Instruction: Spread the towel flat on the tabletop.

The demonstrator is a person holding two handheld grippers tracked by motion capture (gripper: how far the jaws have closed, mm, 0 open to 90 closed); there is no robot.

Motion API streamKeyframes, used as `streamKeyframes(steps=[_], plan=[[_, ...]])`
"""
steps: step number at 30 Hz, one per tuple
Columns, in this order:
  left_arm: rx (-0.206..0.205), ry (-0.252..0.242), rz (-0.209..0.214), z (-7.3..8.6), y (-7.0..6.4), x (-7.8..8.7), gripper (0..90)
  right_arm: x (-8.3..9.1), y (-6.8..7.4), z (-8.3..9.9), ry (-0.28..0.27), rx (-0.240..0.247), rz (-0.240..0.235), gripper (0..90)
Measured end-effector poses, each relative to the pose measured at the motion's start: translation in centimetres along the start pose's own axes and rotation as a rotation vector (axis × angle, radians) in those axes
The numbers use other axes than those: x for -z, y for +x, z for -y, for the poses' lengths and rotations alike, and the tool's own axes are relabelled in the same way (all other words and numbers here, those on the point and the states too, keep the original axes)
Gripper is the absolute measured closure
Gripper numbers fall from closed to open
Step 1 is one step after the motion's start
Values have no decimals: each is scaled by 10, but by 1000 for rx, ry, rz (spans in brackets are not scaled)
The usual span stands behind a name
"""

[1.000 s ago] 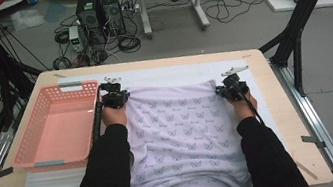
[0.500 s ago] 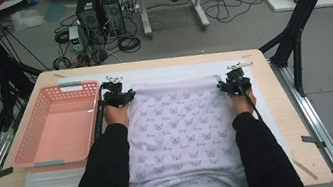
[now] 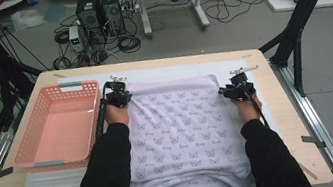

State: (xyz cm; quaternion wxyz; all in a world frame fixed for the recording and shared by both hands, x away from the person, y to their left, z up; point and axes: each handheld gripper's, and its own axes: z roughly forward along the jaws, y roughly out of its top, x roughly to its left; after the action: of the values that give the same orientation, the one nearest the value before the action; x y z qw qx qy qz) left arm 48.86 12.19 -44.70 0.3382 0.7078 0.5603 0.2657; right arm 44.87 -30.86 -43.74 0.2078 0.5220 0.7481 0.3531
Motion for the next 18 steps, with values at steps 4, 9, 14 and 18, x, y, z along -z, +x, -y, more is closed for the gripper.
streamKeyframes(steps=[4, 9, 14, 18], plan=[[3, -4, 14, -1, -2, 1, 552, 8, 4, 4, -5, 4, -56, 614], [5, -15, 83, 1, -8, 10, 467, 6, 15, 10, 49, 37, -95, 682], [-48, -2, 149, 7, -20, 22, 394, 6, 25, 12, 60, 144, -11, 885], [-47, -25, 181, 12, -25, 36, 424, 7, 17, 14, 39, 92, 73, 878]])
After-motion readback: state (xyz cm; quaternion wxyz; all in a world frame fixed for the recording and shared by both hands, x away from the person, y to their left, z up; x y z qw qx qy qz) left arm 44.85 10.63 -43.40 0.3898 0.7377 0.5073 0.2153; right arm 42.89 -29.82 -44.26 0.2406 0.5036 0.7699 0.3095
